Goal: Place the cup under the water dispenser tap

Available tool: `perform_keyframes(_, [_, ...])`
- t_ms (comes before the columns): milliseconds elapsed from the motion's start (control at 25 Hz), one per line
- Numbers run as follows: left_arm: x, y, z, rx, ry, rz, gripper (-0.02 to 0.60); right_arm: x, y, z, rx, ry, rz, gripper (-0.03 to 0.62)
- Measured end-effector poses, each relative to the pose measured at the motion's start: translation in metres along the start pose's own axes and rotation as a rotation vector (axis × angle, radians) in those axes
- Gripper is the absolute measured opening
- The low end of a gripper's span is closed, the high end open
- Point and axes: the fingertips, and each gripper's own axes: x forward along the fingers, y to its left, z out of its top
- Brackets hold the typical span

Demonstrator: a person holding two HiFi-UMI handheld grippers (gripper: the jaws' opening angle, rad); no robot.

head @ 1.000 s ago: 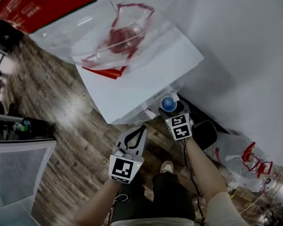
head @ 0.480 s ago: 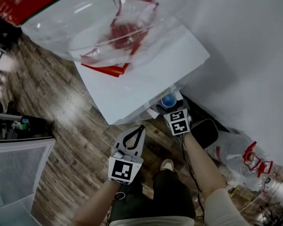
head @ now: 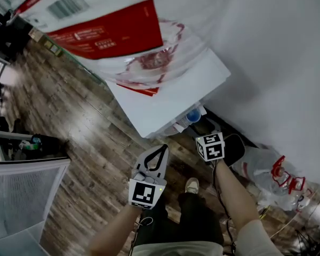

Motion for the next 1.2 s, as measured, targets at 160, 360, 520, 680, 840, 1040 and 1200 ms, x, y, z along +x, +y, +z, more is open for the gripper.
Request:
perform_keyframes(160, [-0.020,-0.002,0.029,0.005,0.010,-0.020,0.006,-0.048,0.004,0.016,0.022,-0.007,-0.034,0.249])
perform_keyframes(360, [-0.044,-0.003,0.064,0.035,0.011,-0.049,0.006,-0.115,0.016,0.051,0.055,-0.057,-0.071,0.198])
perform_keyframes(520, [-0.065,-0.011,0.091,0.055,0.009,-0.069,0.006,-0.174,0.032,0.075,0.077,-0.103,-0.072,0.167])
perform_keyframes(680, [-0.085,-0.021,0.128,0.036,-0.041,-0.082,0.006,-0.232,0.049,0.098,0.086,-0.150,-0.059,0.133])
perform_keyframes(840, [-0.112,-0.027,0.166,0.037,-0.068,-0.095,0.006,-0.287,0.068,0.129,0.127,-0.201,-0.038,0.098])
perform_keyframes(1040, [-0.135,-0.035,0.207,0.074,-0.095,-0.137,0.006,-0.351,0.087,0.179,0.122,-0.291,-0.013,0.084])
perform_keyframes(1200, [-0.157,-0.032,0.246,0.076,-0.146,-0.133,0.006,-0.398,0.106,0.214,0.094,-0.369,0.009,0.064])
